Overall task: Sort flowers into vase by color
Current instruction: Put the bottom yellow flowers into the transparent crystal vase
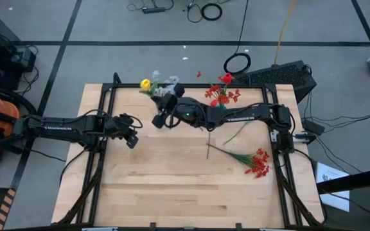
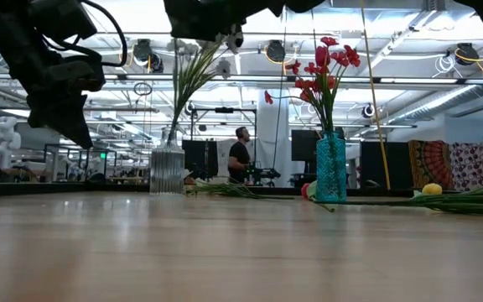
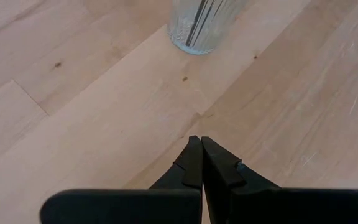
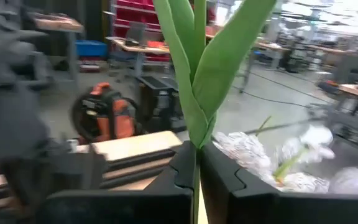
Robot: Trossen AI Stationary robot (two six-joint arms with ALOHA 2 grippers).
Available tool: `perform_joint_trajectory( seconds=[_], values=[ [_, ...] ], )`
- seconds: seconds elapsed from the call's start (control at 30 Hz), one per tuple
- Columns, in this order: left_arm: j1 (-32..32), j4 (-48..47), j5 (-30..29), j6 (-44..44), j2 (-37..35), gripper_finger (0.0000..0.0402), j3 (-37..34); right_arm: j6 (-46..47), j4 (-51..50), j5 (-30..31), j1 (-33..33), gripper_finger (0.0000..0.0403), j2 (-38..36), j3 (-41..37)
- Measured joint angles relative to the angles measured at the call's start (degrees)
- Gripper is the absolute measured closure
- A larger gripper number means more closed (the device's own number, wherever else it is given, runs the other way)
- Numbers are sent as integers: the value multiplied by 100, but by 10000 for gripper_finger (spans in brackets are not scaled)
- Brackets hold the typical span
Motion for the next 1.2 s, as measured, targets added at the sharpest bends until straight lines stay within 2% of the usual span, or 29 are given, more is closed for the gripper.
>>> perform_joint_trajectory(
  seconds=[0.57, 0.73, 0.9, 1.2],
  values=[
    [0, 0, -2, -10, 0, 400, 0, 33, -259, 13, -50, 401, 2, 0],
    [0, 2, -2, -29, 0, 400, 0, 125, -231, -8, -49, 397, 248, 12],
    [0, 0, 0, -42, 0, 400, 0, 514, -399, 8, -44, 378, 592, -9],
    [0, 0, 0, -48, 2, 400, 2, 957, -1154, 2, -21, 314, 347, 4]
  ],
)
